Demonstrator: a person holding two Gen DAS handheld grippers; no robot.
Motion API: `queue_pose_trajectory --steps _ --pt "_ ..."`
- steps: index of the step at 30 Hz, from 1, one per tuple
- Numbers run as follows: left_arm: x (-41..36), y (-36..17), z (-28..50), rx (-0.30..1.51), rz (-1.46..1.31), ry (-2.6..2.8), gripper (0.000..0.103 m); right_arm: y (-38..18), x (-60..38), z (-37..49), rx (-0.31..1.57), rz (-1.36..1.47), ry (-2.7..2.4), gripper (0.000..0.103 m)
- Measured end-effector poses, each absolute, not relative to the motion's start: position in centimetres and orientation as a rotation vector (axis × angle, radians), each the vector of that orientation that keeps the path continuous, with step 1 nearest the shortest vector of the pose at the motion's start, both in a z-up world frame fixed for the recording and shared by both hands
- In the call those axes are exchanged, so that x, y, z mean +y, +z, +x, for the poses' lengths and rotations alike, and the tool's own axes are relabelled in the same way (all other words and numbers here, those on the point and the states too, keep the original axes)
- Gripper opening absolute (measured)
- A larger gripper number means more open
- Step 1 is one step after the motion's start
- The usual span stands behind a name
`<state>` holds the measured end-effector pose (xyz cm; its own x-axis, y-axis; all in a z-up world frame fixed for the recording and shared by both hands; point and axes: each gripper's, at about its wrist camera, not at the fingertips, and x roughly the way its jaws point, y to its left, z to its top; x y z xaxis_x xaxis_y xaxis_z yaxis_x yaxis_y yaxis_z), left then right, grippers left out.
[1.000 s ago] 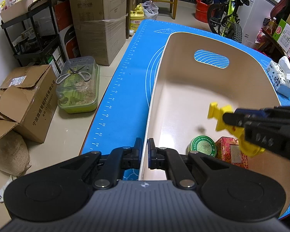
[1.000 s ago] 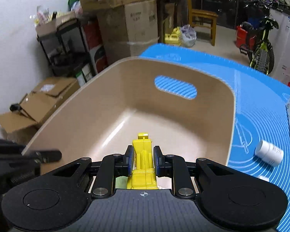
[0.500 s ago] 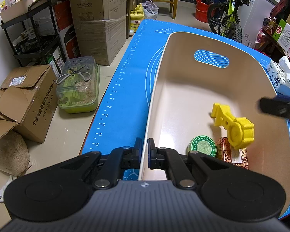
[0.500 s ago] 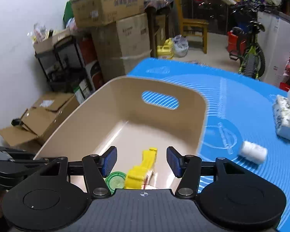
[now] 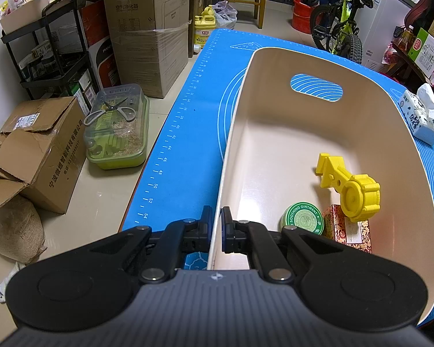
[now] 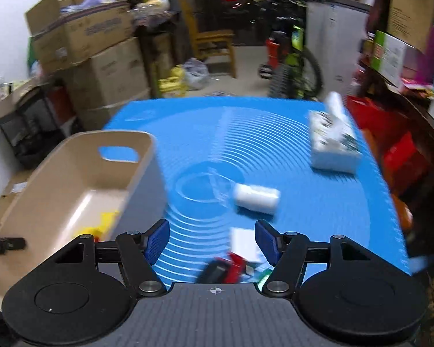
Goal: Organize rigid objects
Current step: 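Reach the right gripper to the green cylinder and grasp it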
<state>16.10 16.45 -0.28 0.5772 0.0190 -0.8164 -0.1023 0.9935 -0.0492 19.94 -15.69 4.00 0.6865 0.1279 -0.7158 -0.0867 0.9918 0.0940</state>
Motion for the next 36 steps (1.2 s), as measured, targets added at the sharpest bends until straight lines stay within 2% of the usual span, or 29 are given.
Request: queue_pose_trajectory --steps 10,19,24,30,36 --pt "16.4 -0.3 16.1 0.953 -0.094 0.071 0.008 -0.8 -18.7 20.4 0.903 0.061 0.012 0.071" --pt "16.4 -0.2 16.1 0.954 -0.094 0.071 0.008 -4.6 -18.5 21.2 1.005 0.073 -0.029 0.065" --pt "16.5 -0.2 16.1 0.954 -0.095 0.071 0.008 -5.8 -17.6 21.6 1.028 0.081 -0.048 0.056" --pt "16.5 -0.2 16.1 0.954 -0.095 0.071 0.008 -6.5 -16.4 21.2 1.011 0.032 -0.064 0.034" --pt "16.4 -0.2 16.1 0.954 -0.095 0.07 0.008 -6.4 -16.9 20.7 0.997 0.033 -0.054 0.033"
